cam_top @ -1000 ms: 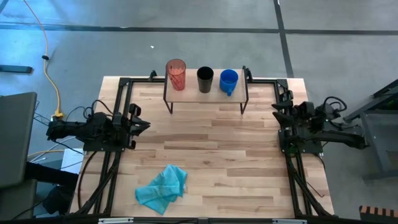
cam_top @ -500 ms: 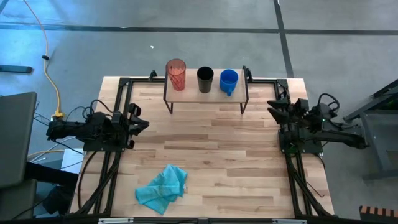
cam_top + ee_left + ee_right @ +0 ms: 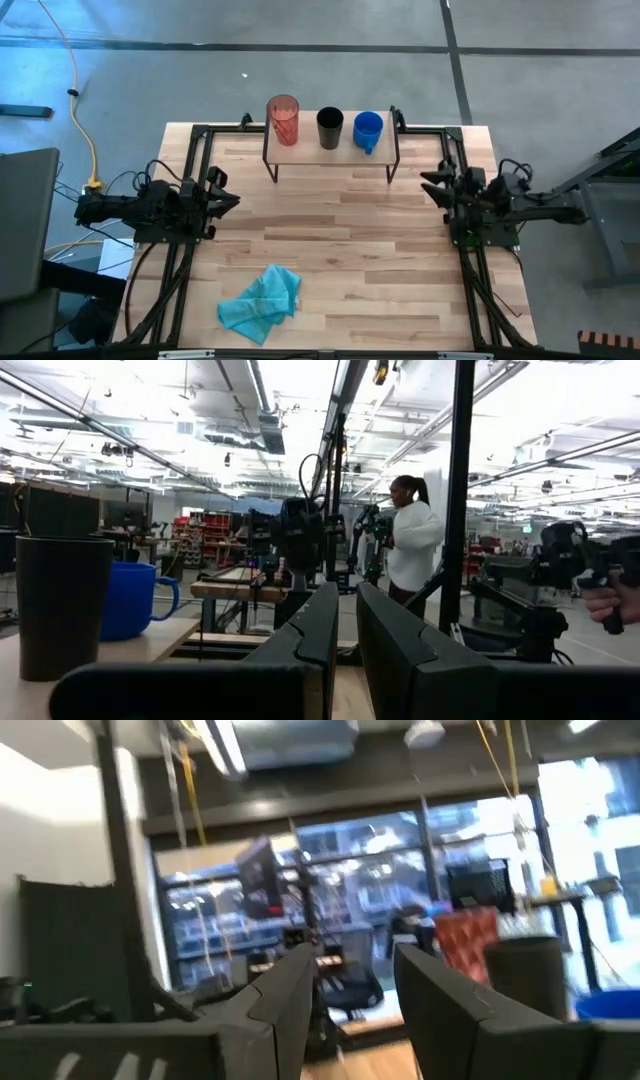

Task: Stack small to large cups/mugs on shelf
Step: Return to Home Position

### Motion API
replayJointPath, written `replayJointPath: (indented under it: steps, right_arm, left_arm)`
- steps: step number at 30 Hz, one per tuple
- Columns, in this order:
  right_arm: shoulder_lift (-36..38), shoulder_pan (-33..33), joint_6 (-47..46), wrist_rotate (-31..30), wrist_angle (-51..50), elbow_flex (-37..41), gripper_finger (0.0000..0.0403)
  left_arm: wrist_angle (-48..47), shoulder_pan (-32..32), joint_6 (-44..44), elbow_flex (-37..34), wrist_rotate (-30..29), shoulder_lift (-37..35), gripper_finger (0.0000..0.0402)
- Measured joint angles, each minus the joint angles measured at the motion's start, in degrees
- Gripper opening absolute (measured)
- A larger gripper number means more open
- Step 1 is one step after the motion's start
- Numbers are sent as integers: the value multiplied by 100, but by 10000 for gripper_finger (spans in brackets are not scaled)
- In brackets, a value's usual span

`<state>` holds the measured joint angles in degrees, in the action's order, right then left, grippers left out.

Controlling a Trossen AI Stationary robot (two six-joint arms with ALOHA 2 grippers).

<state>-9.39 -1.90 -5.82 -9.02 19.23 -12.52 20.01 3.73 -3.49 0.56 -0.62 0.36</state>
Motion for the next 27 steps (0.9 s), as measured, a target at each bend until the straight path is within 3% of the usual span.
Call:
replayJointPath:
  steps: [9,22,27]
  right_arm:
    - [14,-636,1423,101,2138,992,136]
    - [14,-803,2154,161,2349,1063,136]
    - [14,-803,2560,1157,2348,1063,136]
  left_arm:
    - [-1,0,4,0,15,0,33]
    - [2,0,42,0,-46,0,33]
    - [2,0,21,0,-47,0,33]
